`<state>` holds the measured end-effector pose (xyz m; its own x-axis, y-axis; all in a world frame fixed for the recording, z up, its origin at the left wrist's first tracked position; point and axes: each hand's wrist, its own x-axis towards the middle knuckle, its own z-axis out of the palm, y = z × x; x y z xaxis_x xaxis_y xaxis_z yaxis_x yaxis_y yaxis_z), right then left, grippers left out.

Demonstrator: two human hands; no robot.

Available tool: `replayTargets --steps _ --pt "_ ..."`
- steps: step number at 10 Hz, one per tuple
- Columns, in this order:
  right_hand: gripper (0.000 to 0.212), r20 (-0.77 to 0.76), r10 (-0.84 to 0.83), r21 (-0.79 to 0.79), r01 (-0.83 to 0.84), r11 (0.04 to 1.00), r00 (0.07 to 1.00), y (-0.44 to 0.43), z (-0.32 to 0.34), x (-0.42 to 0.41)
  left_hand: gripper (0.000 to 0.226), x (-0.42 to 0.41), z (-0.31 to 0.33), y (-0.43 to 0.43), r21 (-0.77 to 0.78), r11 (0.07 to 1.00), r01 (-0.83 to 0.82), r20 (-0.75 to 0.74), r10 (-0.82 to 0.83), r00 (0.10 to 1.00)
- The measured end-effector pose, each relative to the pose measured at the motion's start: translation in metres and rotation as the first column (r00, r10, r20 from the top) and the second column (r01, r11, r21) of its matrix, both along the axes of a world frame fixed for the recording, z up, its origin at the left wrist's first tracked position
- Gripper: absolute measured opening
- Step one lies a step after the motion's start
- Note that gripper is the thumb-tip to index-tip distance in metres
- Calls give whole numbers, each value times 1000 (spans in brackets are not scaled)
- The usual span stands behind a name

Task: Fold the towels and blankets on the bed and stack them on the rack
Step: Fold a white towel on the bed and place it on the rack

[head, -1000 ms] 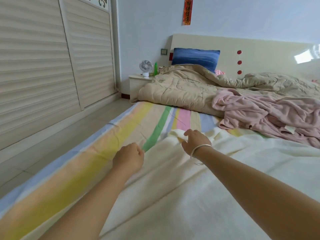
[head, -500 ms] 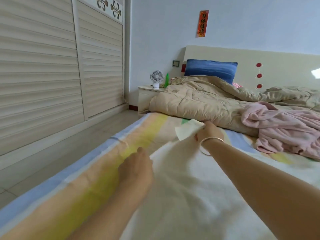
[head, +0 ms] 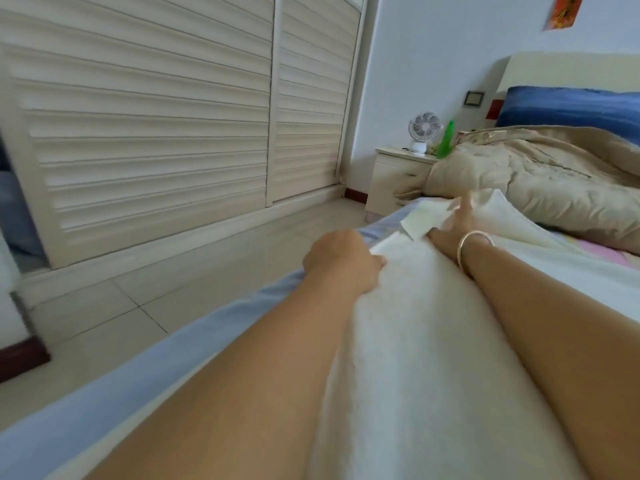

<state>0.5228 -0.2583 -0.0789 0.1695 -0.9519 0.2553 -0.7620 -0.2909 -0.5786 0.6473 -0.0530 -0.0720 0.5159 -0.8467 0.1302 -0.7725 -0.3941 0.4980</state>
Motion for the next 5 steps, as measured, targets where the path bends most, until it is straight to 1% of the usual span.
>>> replayTargets --steps 1,2,3,4,5 --pt "94 -202 54 -35 -62 997 978 -3 -12 5 61 9 -12 0 -21 1000 3 -124 -6 992" --pt "87 -291 146 88 -125 988 945 -11 -12 10 59 12 -15 2 -40 999 0 -195 -8 981" --pt "88 -236 181 212 -131 968 955 -22 -14 15 60 15 -16 2 -60 998 -25 -241 10 970" --pt "79 -313 138 179 -84 980 940 0 -3 13 64 14 -16 1 -56 998 -42 -220 28 975" --pt "64 -353 91 95 -62 994 931 5 -3 8 65 12 -15 0 -34 999 -40 -194 33 980"
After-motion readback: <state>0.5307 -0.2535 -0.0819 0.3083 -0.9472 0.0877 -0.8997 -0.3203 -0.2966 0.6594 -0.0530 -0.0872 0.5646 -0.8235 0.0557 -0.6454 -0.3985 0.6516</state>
